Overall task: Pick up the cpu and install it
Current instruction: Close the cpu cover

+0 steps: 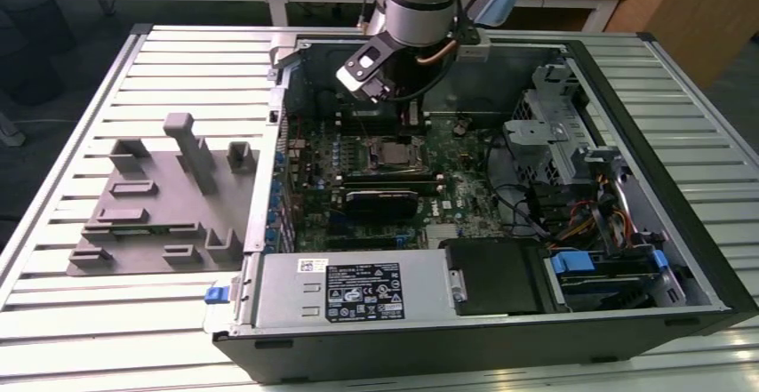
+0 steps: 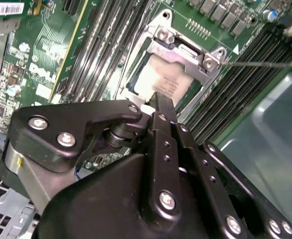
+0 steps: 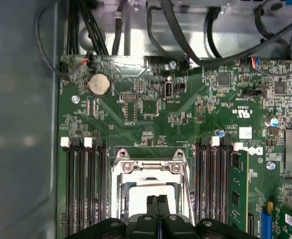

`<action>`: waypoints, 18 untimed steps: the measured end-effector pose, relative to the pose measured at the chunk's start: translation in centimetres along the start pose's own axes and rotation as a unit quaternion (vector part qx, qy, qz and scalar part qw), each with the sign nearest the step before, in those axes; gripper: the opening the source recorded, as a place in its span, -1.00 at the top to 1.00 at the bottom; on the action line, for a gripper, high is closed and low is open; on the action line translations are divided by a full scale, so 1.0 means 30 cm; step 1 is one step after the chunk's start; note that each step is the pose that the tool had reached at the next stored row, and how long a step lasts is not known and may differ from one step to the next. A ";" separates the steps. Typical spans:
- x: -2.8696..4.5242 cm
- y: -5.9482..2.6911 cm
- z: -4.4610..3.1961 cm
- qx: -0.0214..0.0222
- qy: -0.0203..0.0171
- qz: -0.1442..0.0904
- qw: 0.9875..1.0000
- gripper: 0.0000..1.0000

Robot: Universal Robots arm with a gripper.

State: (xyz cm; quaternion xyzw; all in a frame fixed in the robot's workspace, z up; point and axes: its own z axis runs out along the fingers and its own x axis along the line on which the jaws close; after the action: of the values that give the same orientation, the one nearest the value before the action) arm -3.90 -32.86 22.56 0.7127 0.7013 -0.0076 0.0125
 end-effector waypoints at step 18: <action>-0.002 -0.029 0.032 -0.002 0.001 -0.082 0.997 0.79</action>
State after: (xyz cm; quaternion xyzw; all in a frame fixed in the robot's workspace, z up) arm -4.75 -32.92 21.60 0.6529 0.7573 -0.0066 0.0131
